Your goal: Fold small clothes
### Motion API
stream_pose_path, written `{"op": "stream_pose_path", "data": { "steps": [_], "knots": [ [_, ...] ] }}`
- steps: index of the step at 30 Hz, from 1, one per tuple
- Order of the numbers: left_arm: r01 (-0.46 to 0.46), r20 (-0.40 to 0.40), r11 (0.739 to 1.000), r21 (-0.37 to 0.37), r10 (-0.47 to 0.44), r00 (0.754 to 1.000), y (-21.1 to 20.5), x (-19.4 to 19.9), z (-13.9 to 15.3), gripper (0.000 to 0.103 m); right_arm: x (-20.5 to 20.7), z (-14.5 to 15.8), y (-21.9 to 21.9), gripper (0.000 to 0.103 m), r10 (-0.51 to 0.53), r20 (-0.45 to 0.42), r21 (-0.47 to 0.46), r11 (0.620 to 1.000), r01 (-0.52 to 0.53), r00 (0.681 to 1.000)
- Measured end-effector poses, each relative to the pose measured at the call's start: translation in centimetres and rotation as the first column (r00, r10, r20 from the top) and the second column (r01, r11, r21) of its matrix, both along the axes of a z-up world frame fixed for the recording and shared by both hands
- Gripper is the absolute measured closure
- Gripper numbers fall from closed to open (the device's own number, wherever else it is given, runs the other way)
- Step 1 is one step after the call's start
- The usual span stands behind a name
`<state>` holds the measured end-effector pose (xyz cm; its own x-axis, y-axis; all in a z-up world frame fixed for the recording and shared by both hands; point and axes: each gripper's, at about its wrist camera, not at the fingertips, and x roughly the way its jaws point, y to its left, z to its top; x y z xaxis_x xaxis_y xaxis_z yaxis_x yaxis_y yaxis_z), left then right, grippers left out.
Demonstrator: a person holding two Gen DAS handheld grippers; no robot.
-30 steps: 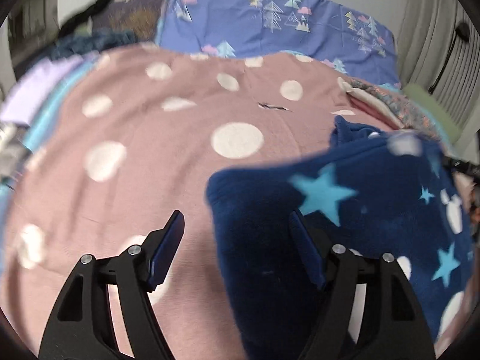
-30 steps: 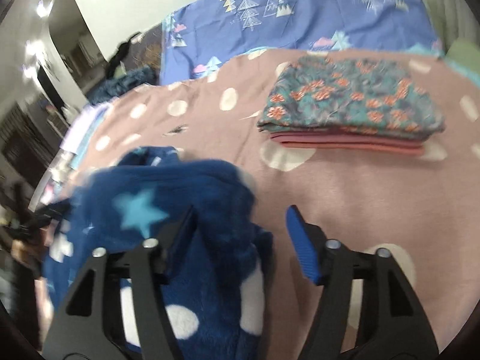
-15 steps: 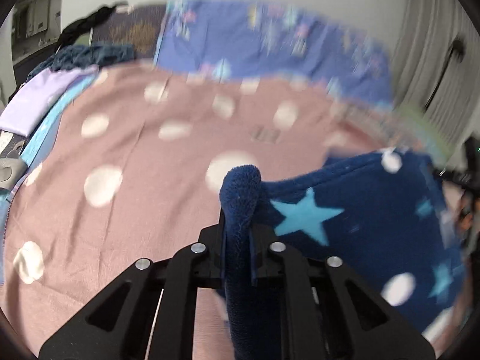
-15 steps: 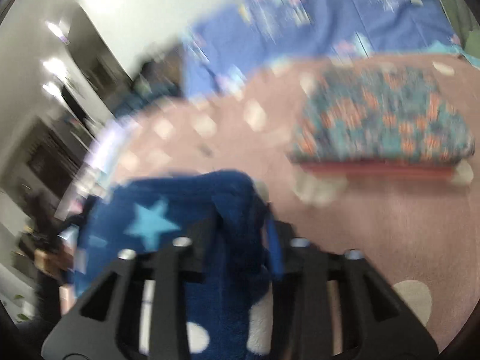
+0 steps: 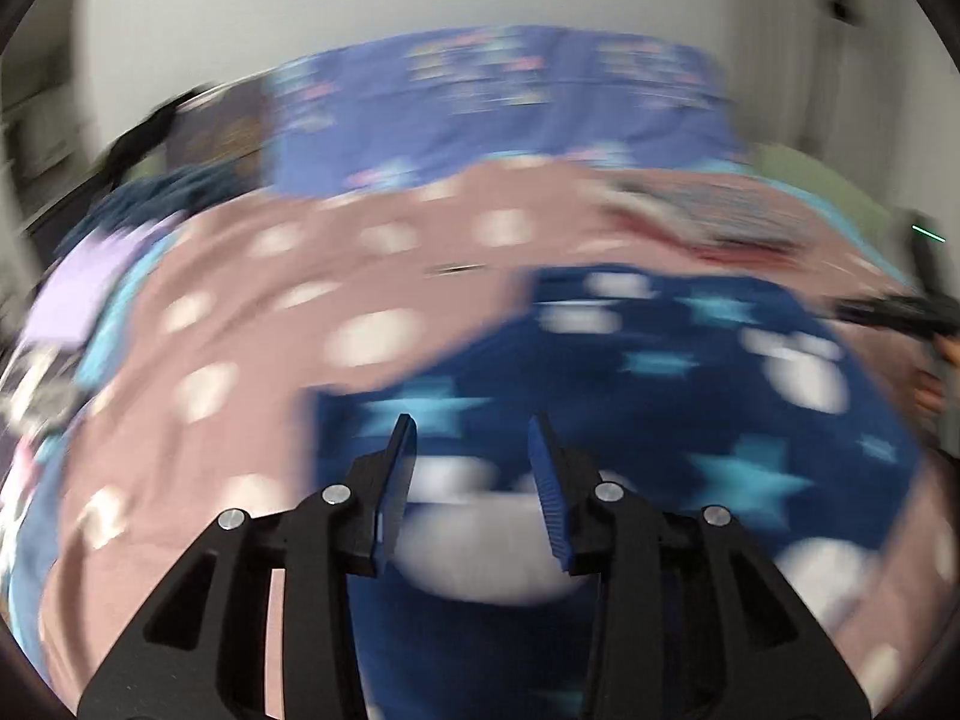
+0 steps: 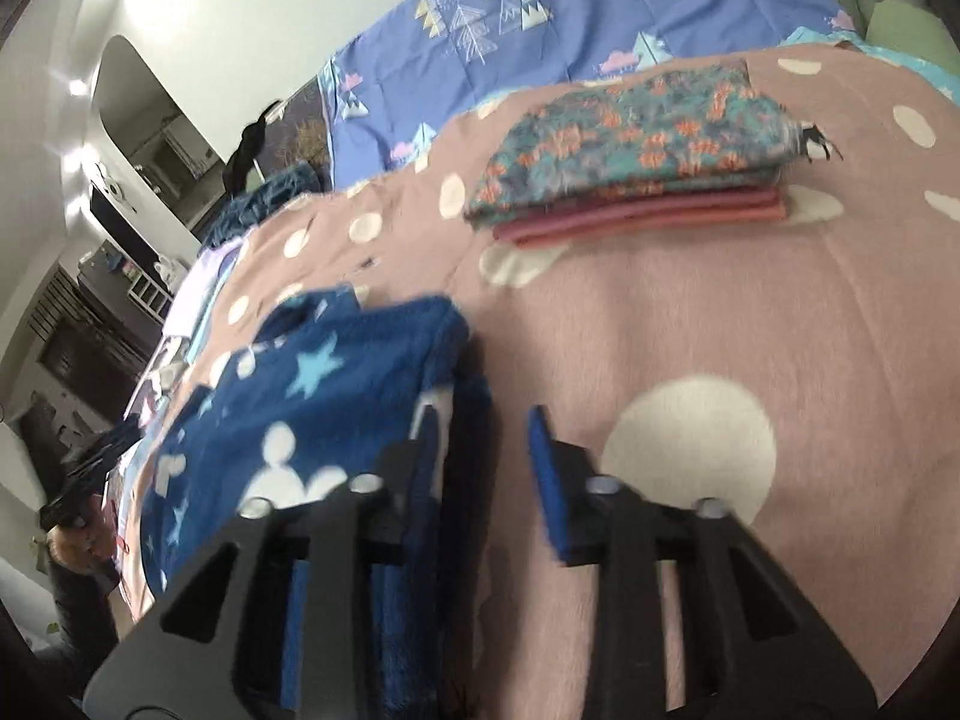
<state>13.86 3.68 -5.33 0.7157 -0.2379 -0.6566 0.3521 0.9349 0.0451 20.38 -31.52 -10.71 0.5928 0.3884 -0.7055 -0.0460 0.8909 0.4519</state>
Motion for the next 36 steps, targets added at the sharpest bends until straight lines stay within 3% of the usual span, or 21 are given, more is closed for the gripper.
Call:
{"op": "stream_pose_path", "data": {
  "steps": [2,4,7,9,10,12,13,15,20,26,29,32,36],
  "knots": [
    [0.133,0.001,0.991,-0.011,-0.133,0.991,-5.0,-2.5,0.2,0.064,0.5,-1.2,-0.2,0.099,-0.004,-0.038,0.057,0.998,0.006,0.999],
    [0.256,-0.03,0.966,-0.025,-0.257,0.966,-10.1,-4.8,-0.5,0.064,1.3,-1.8,-0.1,0.099,0.017,-0.043,0.104,0.994,-0.012,0.999],
    [0.42,-0.047,0.902,0.098,-0.417,0.907,-18.9,-9.1,-3.0,0.064,1.8,-2.5,0.2,0.098,0.062,-0.039,0.144,0.988,-0.056,0.997],
    [0.468,-0.044,0.864,0.188,-0.468,0.882,-22.6,-11.0,-4.5,0.055,1.7,-3.1,-0.1,0.097,0.084,-0.031,0.188,0.979,-0.077,0.996],
    [0.477,-0.037,0.846,0.238,-0.483,0.875,-24.7,-11.7,-5.3,0.045,1.6,-3.4,-0.5,0.096,0.088,-0.033,0.222,0.972,-0.079,0.996],
    [0.495,-0.033,0.819,0.291,-0.509,0.86,-27.1,-12.4,-6.3,0.042,1.7,-4.2,-1.9,0.085,0.094,-0.056,0.303,0.95,-0.073,0.994],
    [0.501,-0.036,0.809,0.307,-0.517,0.855,-27.9,-12.8,-6.7,0.041,1.7,-4.4,-2.5,0.075,0.101,-0.058,0.337,0.939,-0.076,0.993],
    [0.502,-0.031,0.788,0.355,-0.527,0.849,-29.8,-13.4,-7.5,0.036,1.7,-4.3,-3.3,0.069,0.117,-0.047,0.397,0.914,-0.089,0.992],
    [0.433,-0.021,0.782,0.449,-0.476,0.879,-31.4,-13.0,-9.2,0.033,1.8,-3.9,-3.1,0.065,0.127,-0.057,0.37,0.924,-0.097,0.99],
    [0.384,-0.001,0.806,0.45,-0.429,0.903,-31.5,-12.6,-9.0,0.033,2.0,-3.8,-1.6,0.065,0.135,-0.073,0.302,0.947,-0.107,0.988],
    [0.375,-0.007,0.822,0.429,-0.413,0.911,-31.5,-11.7,-8.8,0.033,2.9,-4.0,-1.1,0.062,0.187,-0.092,0.348,0.926,-0.144,0.978],
    [0.374,-0.004,0.821,0.431,-0.413,0.911,-31.3,-11.6,-8.7,0.033,4.2,-3.7,-0.9,0.053,0.229,-0.128,0.348,0.922,-0.172,0.965],
    [0.373,0.0,0.817,0.439,-0.415,0.91,-31.6,-11.9,-8.7,0.033,5.9,-3.3,0.1,0.051,0.237,-0.132,0.271,0.943,-0.195,0.962]
  ]
}}
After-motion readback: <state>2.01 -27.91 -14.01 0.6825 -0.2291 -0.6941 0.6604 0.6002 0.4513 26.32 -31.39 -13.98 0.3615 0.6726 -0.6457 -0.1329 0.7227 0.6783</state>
